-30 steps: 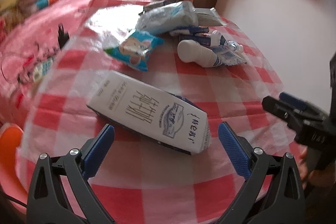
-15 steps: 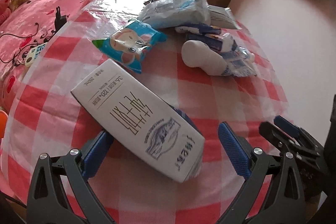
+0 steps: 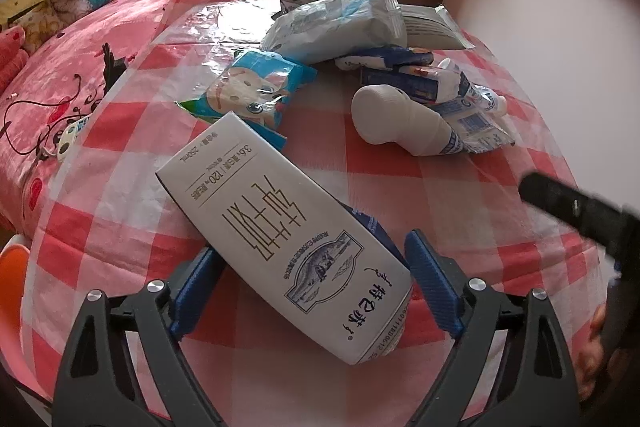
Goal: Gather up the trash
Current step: 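Close left tool on the milk carton while right tool grasps the blue-white Vinda tissue pack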
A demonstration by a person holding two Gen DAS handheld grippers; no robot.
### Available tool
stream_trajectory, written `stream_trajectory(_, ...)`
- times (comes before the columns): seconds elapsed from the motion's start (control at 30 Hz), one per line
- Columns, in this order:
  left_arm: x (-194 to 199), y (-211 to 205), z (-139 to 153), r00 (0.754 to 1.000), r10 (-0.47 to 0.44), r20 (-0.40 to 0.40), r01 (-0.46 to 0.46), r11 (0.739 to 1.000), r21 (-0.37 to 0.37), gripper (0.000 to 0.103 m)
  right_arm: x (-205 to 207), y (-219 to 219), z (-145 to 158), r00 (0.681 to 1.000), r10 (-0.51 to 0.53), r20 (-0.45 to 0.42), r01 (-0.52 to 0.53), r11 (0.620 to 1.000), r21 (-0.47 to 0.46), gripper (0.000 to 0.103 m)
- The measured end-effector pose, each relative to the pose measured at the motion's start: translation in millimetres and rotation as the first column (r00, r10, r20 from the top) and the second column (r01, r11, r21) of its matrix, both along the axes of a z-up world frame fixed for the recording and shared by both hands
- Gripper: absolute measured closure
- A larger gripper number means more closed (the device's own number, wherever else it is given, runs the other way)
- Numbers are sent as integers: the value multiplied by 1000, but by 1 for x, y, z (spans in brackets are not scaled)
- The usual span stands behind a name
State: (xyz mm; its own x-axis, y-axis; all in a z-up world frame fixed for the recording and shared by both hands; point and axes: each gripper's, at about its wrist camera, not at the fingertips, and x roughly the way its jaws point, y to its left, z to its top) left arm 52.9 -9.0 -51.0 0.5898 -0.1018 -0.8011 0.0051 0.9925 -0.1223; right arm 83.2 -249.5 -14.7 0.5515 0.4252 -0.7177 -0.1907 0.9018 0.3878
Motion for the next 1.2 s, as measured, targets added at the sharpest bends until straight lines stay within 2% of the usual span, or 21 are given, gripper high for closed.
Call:
stream_trajectory(0.33, -5, 12, -2, 999, -13, -32, 12, 999, -47, 15, 59, 18, 10, 997, 78, -2, -78, 997, 4, 14)
stream_trajectory(0.5, -1, 14, -2, 998, -10, -58, 9, 999, -34, 12, 85, 38, 8, 992, 125, 19, -124, 991, -48, 14)
stream_trajectory(0.77, 15, 26, 1, 992, 82, -92, -87, 995, -43, 12, 109, 59, -6, 983, 177, 45, -167, 971, -169, 14)
stream_trajectory(0.87, 20, 28, 0, 989, 110, -102, -114, 992, -44, 12, 110, 63, -12, 979, 194, 59, -178, 962, -207, 23)
stream_trajectory(1.0, 20, 27, 0, 989, 119, -87, -122, 992, -29, 14, 98, 72, -12, 971, 224, 86, -196, 948, -252, 42)
stream_trajectory(1.07, 18, 28, 2, 990, 125, -68, -127, 991, -29, 23, 93, 73, -11, 971, 219, 91, -189, 946, -263, 44)
stream_trajectory(1.2, 16, 34, 4, 990, 122, -63, -126, 991, -55, 29, 81, 68, -11, 976, 195, 93, -169, 957, -237, 45)
